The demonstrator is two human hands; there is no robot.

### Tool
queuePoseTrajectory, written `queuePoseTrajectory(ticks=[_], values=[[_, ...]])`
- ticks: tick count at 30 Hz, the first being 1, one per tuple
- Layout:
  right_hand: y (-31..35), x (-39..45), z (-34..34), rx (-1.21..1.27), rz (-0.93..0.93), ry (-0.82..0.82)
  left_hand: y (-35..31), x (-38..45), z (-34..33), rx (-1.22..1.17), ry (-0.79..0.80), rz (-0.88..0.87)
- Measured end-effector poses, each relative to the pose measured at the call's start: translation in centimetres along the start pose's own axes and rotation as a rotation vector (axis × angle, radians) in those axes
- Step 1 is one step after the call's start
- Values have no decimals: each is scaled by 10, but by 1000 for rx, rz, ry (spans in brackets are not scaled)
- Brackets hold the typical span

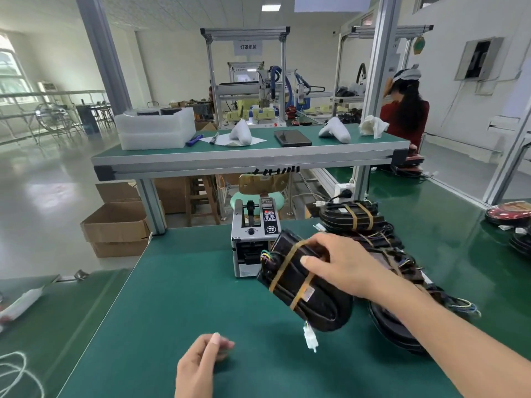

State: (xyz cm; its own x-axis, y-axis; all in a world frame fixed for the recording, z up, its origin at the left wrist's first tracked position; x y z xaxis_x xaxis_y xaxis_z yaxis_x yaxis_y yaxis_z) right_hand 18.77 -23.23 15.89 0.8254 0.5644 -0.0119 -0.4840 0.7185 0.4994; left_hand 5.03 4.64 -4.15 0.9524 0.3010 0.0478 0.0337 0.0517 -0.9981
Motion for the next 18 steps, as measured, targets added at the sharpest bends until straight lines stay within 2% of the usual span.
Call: queuePoseTrajectory(ticks=[4,7,13,18], values=[[24,23,-52,-312,147,283,4,4,14,-198,-73,28],[26,36,-80,-415,196,400,-5,5,27,-100,-12,-25],[31,53,-110,-414,281,418,-19,26,30,-10,143,-16],[37,63,-123,-422,338,362,-25,45,7,-48,239,-67]])
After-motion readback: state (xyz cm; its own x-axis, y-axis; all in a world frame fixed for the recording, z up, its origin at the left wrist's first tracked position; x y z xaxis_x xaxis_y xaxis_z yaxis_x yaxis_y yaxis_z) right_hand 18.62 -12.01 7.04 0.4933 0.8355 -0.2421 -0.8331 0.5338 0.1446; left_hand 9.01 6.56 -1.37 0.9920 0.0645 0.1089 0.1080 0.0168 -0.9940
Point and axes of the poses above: each hand's wrist, its own x-axis towards the middle knuckle, its own z-axis out of the back of the hand, y = z × x, the point moved 5 cm from there along x, towards the middle knuckle, and after that the axes turned 14 degrees about y, right-handed, at the moved point
